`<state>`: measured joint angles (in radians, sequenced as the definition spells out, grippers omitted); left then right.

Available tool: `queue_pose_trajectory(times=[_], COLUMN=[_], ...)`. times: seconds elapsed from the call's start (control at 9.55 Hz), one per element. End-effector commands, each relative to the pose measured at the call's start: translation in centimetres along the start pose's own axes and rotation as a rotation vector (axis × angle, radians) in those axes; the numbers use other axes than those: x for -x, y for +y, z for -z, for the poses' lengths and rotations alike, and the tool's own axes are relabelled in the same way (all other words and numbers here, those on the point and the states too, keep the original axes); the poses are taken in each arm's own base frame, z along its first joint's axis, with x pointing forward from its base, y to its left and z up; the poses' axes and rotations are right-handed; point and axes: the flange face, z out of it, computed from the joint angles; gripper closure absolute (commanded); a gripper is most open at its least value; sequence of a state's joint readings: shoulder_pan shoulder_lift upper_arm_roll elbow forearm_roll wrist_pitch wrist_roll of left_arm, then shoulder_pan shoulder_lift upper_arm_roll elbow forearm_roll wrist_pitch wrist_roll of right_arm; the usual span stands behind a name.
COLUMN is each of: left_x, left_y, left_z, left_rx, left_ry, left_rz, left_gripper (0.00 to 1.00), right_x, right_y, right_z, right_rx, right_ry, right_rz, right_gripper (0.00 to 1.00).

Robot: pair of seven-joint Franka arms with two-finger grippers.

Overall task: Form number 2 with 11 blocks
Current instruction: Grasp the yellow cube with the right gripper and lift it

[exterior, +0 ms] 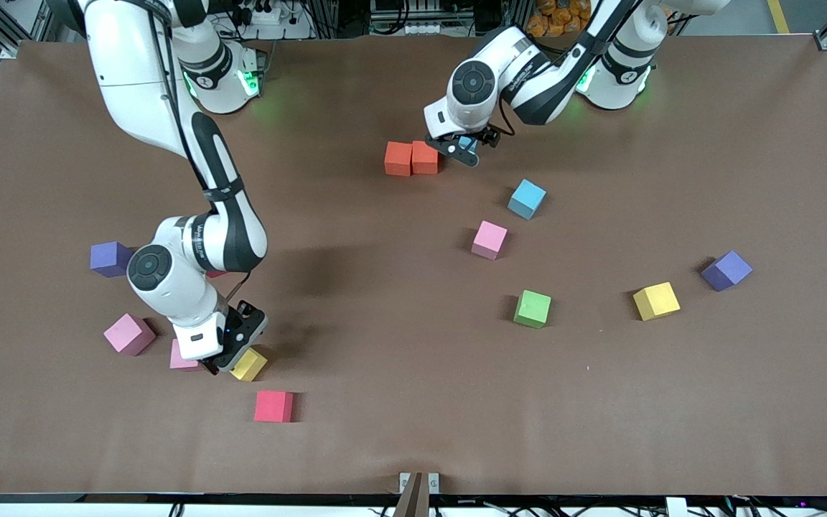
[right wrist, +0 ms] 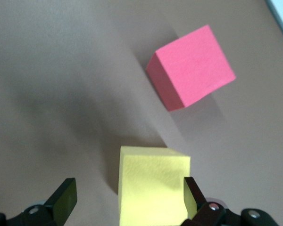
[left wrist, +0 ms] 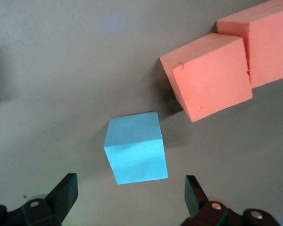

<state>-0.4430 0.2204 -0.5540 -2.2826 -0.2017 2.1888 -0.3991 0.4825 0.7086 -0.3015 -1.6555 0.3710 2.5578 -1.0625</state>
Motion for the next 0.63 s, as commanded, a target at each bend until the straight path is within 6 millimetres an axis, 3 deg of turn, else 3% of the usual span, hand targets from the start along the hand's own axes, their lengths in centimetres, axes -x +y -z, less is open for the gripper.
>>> queue_pose_trajectory(times=[0.0,0.31,0.52], left_x=[-0.4,-0.3,-0.2], left_y=[0.4,0.7,0.5], left_z=[-0.7,-2.0,-2.8], left_rx=[-0.018,-0.021,-0.027], left_ry=[-0.008,-0.027,-0.044], left_rz=[0.081,0.101,0.102], left_gripper=[0.0,0.0,0.0], right_x=[0.0,1.5,1.5], right_y=[1.3,1.8,2.1], right_z=[-0.9,-2.6,-3.0], right_rx=[-0.008,-0.024,-0.023], right_ry=[0.015,-0.003,0.005], right_rz=[0.028,0.001,-0.01], right_gripper=[0.0,0.0,0.0])
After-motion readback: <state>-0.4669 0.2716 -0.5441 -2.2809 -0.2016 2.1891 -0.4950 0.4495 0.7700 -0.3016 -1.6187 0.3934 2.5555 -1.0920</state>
